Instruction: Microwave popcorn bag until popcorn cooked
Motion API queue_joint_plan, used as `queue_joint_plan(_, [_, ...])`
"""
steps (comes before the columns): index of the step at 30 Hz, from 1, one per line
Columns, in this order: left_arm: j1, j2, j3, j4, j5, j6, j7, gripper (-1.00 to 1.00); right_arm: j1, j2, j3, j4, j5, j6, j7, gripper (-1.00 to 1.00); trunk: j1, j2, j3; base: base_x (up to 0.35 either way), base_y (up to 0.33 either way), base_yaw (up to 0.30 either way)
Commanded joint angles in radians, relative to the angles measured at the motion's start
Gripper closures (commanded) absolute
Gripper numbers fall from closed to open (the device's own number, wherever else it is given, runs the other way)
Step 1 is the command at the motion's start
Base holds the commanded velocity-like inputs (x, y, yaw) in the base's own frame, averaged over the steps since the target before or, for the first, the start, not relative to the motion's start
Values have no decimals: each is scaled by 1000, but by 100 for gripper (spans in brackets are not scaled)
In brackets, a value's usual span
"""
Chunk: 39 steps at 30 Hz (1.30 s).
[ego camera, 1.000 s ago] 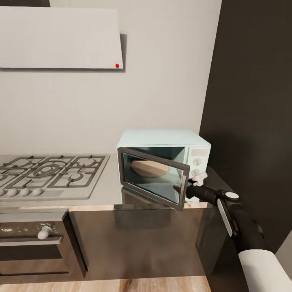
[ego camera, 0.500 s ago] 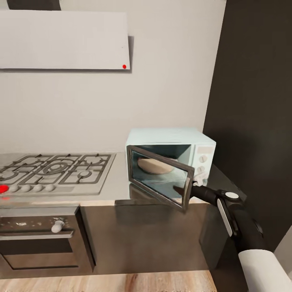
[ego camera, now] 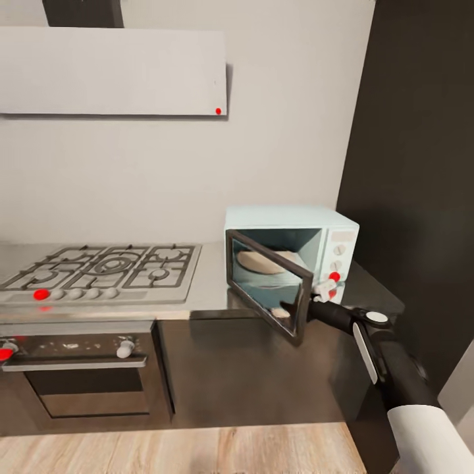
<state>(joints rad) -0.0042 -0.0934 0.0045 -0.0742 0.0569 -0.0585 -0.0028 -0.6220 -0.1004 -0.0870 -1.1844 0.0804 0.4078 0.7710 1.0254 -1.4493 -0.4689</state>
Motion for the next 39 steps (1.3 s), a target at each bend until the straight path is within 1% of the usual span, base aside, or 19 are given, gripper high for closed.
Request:
queue_joint_plan(1, [0, 0, 0, 1, 6, -3, 0, -100, -1, 1, -2, -1, 7, 5, 8, -100, 0, -1, -1, -179, 178, 0])
queue_joint_plan(31, [0, 0, -1, 0, 6, -3, 0, -100, -1, 0, -2, -1, 12, 2, 7, -100, 0, -1, -1, -174, 171, 0])
queue_joint_plan(39, [0, 1, -1, 1, 6, -3, 0, -100, -1, 2, -2, -1, 12, 1, 7, -100, 0, -1, -1, -49, 166, 0])
